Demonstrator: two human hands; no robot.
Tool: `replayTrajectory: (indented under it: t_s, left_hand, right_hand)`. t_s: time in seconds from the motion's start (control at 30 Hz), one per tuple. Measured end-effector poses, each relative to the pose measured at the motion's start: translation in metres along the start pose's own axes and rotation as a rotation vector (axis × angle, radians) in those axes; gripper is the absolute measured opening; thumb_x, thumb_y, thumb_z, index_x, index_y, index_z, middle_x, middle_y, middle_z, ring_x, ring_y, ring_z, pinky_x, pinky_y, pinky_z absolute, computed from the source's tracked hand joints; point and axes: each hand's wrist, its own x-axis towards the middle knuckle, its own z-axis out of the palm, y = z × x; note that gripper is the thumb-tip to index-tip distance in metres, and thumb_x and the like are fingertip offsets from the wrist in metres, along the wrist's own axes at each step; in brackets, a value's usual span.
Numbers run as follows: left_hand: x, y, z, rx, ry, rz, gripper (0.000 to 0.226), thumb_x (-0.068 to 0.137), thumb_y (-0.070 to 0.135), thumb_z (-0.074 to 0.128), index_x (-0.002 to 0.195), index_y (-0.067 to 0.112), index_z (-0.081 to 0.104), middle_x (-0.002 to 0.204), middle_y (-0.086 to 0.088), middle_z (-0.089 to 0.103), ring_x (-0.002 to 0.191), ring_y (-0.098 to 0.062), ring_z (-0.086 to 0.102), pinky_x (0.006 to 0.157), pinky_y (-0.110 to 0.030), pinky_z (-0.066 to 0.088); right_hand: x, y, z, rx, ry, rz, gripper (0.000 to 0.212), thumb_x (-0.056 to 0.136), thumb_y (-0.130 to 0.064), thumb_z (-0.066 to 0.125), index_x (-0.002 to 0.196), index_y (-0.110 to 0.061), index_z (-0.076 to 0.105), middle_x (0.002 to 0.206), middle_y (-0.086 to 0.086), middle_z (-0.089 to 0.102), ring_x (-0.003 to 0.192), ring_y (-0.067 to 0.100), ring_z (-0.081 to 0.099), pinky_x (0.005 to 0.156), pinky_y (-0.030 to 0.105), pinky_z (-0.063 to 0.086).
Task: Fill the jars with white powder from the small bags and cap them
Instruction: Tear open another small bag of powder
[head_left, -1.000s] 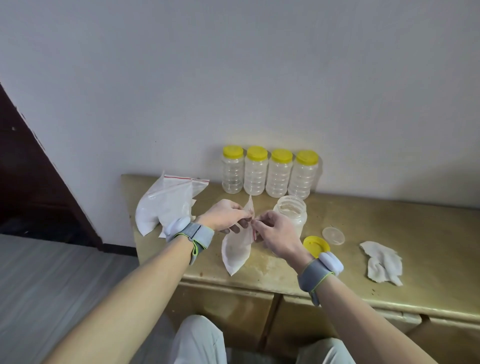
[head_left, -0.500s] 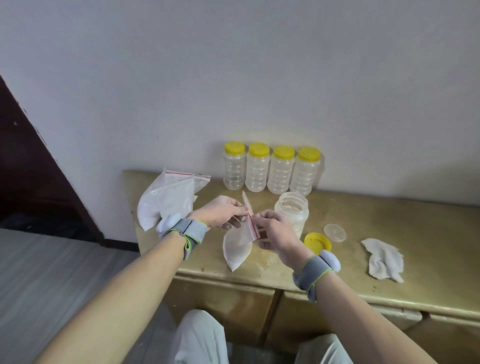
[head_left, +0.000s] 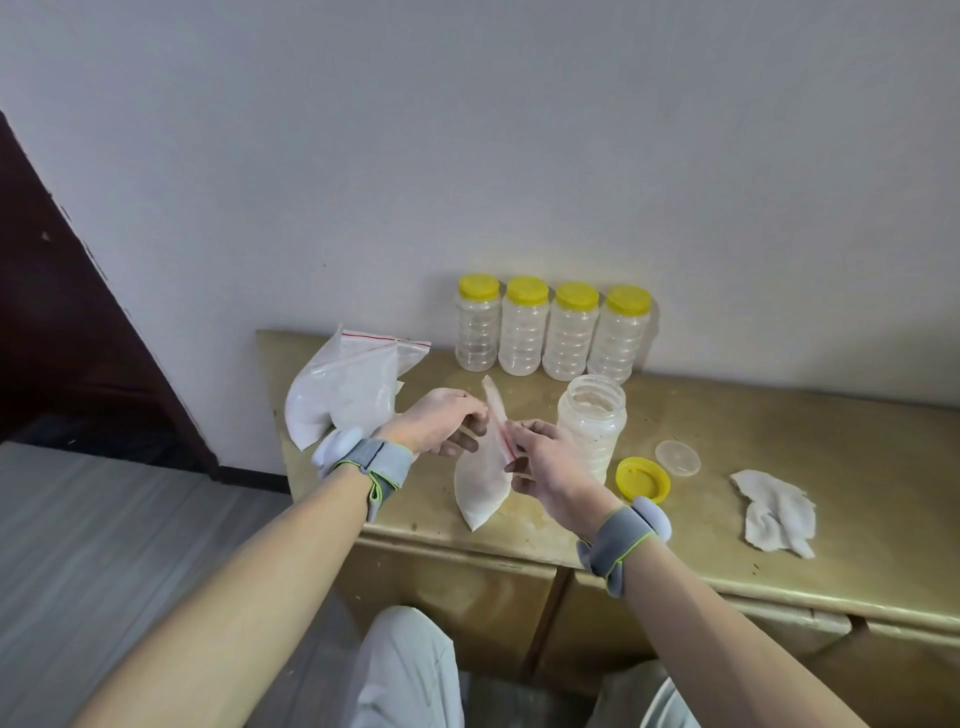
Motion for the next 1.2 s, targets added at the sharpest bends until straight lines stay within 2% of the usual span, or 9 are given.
replayTrajectory:
  t_s: [0.1, 0.17, 0.37, 0.57, 0.73, 0.87, 1.0, 1.1, 1.2]
  left_hand:
    - [0.000, 0.009, 0.003, 0.108, 0.014, -0.017, 0.038, 0.091, 0.055, 0.061, 0.091, 0.018, 0.054, 0.081, 0.004, 0.069, 0.066, -0.017, 0.068, 0.061, -0.028, 0.042]
    - [0.000, 0.013, 0.006, 0.228, 0.047, -0.015, 0.044, 0.088, 0.061, 0.062, 0.100, 0.019, 0.054, 0.086, 0.007, 0.074, 0.068, -0.014, 0.071, 0.068, -0.030, 0.046]
    - [-0.001, 0.022, 0.009, 0.323, 0.063, 0.007, 0.017, 0.090, 0.037, 0.062, 0.093, 0.020, 0.061, 0.075, 0.009, 0.076, 0.062, -0.011, 0.071, 0.063, -0.027, 0.043]
    - [0.001, 0.026, 0.004, 0.340, 0.052, 0.040, 0.007, 0.089, 0.024, 0.058, 0.093, 0.021, 0.063, 0.084, 0.006, 0.075, 0.071, -0.012, 0.073, 0.065, -0.025, 0.045]
    - [0.002, 0.021, 0.002, 0.363, 0.051, -0.008, 0.006, 0.087, 0.022, 0.060, 0.093, 0.022, 0.059, 0.078, 0.009, 0.073, 0.065, -0.011, 0.071, 0.064, -0.026, 0.042]
    - [0.005, 0.021, 0.003, 0.392, 0.049, -0.003, 0.001, 0.090, 0.023, 0.060, 0.089, 0.022, 0.061, 0.074, 0.010, 0.067, 0.058, -0.010, 0.065, 0.060, -0.023, 0.041]
    - [0.007, 0.023, -0.002, 0.422, 0.044, 0.008, 0.004, 0.089, 0.024, 0.065, 0.086, 0.021, 0.063, 0.070, 0.010, 0.067, 0.057, -0.009, 0.063, 0.054, -0.022, 0.039]
    - [0.005, 0.023, -0.005, 0.469, 0.051, 0.015, 0.005, 0.088, 0.025, 0.064, 0.084, 0.021, 0.064, 0.071, 0.011, 0.072, 0.059, -0.009, 0.066, 0.053, -0.022, 0.039]
    - [0.003, 0.028, -0.012, 0.493, 0.070, 0.023, 0.011, 0.091, 0.027, 0.059, 0.089, 0.018, 0.065, 0.075, 0.008, 0.077, 0.063, -0.013, 0.067, 0.053, -0.023, 0.039]
  right_hand:
    - [-0.002, -0.002, 0.002, -0.162, -0.016, -0.097, 0.018, 0.102, -0.027, 0.054, 0.088, -0.015, 0.056, 0.073, -0.003, 0.058, 0.057, 0.008, 0.056, 0.054, 0.023, 0.042]
    - [-0.003, -0.003, 0.002, -0.214, -0.016, -0.133, 0.018, 0.102, -0.029, 0.055, 0.092, -0.014, 0.056, 0.074, -0.004, 0.060, 0.057, 0.006, 0.057, 0.055, 0.023, 0.044]
    - [-0.007, -0.003, 0.002, -0.250, -0.009, -0.168, 0.018, 0.102, -0.029, 0.055, 0.096, -0.013, 0.056, 0.074, -0.004, 0.061, 0.055, 0.004, 0.057, 0.054, 0.021, 0.045]
    - [-0.006, -0.004, 0.000, -0.244, 0.018, -0.178, 0.012, 0.100, -0.023, 0.055, 0.094, -0.013, 0.055, 0.076, -0.004, 0.062, 0.054, 0.005, 0.058, 0.053, 0.022, 0.044]
    - [-0.003, -0.009, 0.000, -0.309, 0.073, -0.186, 0.009, 0.093, -0.020, 0.056, 0.094, -0.011, 0.056, 0.072, -0.003, 0.064, 0.058, 0.009, 0.057, 0.053, 0.024, 0.047]
    - [-0.003, -0.011, 0.004, -0.394, 0.068, -0.175, 0.019, 0.088, -0.021, 0.062, 0.102, -0.009, 0.057, 0.069, -0.004, 0.064, 0.059, 0.012, 0.056, 0.053, 0.026, 0.048]
    - [0.000, -0.010, 0.005, -0.454, 0.056, -0.134, 0.026, 0.080, -0.023, 0.072, 0.099, -0.014, 0.057, 0.074, -0.003, 0.064, 0.061, 0.015, 0.057, 0.050, 0.026, 0.048]
    - [0.004, -0.010, 0.003, -0.593, 0.092, -0.176, 0.017, 0.074, -0.026, 0.068, 0.088, -0.018, 0.061, 0.071, -0.004, 0.065, 0.060, 0.018, 0.059, 0.060, 0.037, 0.056]
    - [0.005, -0.018, 0.000, -0.806, 0.181, -0.277, 0.011, 0.078, -0.029, 0.059, 0.083, -0.021, 0.064, 0.078, -0.006, 0.069, 0.074, 0.018, 0.064, 0.067, 0.033, 0.054]
